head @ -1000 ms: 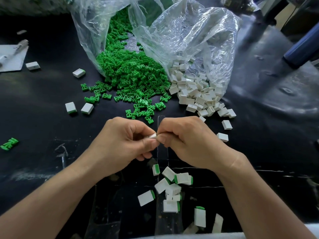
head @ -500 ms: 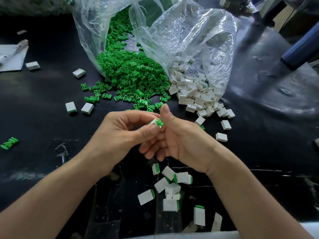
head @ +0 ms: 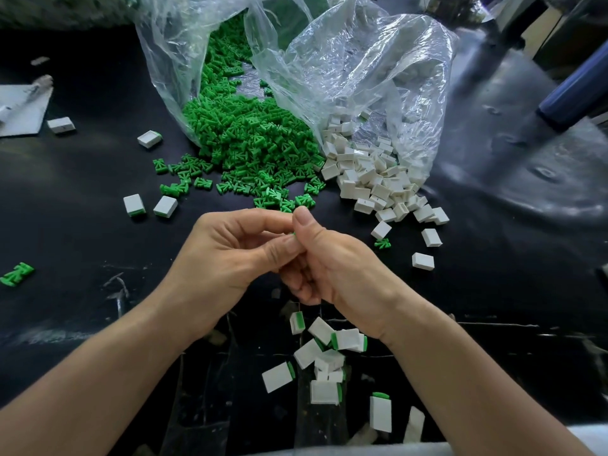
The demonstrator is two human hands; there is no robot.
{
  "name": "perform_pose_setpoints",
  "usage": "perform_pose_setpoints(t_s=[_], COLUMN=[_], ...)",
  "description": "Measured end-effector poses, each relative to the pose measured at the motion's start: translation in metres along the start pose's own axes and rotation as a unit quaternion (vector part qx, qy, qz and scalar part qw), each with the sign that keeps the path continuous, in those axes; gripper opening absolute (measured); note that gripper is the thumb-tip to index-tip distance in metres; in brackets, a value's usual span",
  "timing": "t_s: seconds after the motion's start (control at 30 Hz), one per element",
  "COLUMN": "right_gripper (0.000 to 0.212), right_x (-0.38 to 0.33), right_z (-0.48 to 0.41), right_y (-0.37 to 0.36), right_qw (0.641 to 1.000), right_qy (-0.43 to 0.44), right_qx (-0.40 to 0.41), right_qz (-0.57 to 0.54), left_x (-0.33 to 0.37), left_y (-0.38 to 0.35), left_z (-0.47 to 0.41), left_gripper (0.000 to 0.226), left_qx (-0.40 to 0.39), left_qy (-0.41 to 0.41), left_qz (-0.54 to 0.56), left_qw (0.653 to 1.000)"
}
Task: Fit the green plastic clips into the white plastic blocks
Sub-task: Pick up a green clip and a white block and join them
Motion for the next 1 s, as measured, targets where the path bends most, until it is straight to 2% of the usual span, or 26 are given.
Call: perform_pose_setpoints(t_s=[0.07, 0.17, 0.27, 0.37, 0.5, 0.7, 0.83, 1.0], right_gripper=[0.054, 0.076, 0.067, 0.076, 0.053, 0.064, 0.045, 0.045], right_x=[0.002, 0.007, 0.002, 0.0, -0.003, 0.0, -0.002, 0.005], right_z=[0.0, 0.0, 0.002, 0.002, 0.004, 0.003, 0.003, 0.001], right_y=[0.004, 0.007, 0.005, 0.008, 0.013, 0.017, 0.018, 0.02], right_qw=[1.0, 0.998, 0.999, 0.998, 0.995, 0.99, 0.988, 0.984], right_qy=[-0.009, -0.031, -0.016, -0.022, -0.021, -0.01, 0.011, 0.01], right_qx=[0.022, 0.039, 0.039, 0.044, 0.078, 0.1, 0.124, 0.148], right_qz=[0.013, 0.032, 0.033, 0.031, 0.067, 0.104, 0.094, 0.097], left_x=[0.0, -0.001, -0.002, -0.002, -0.004, -0.012, -0.016, -0.019], left_y=[0.001, 0.0, 0.001, 0.0, -0.001, 0.001, 0.006, 0.009], left_z=[0.0, 0.0, 0.0, 0.001, 0.001, 0.002, 0.003, 0.005], left_gripper=[0.02, 0.021, 0.02, 0.017, 0.02, 0.02, 0.02, 0.018], left_qx=[0.005, 0.005, 0.013, -0.002, -0.015, -0.012, 0.021, 0.042], left_qy=[-0.001, -0.001, 0.006, 0.013, 0.02, 0.056, 0.066, 0.076], left_qz=[-0.004, -0.002, 0.01, 0.018, 0.024, 0.028, 0.034, 0.027], left_qw=[1.0, 1.0, 1.0, 1.0, 0.999, 0.998, 0.997, 0.996])
Point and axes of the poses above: each hand's wrist, its own z-axis away from the middle knuckle, its own y-axis out of the back of the hand, x = y × z, the point moved 10 cm from there along -z, towards the middle knuckle, and after that the axes turned 13 degrees about -y, right-handed, at the moved point
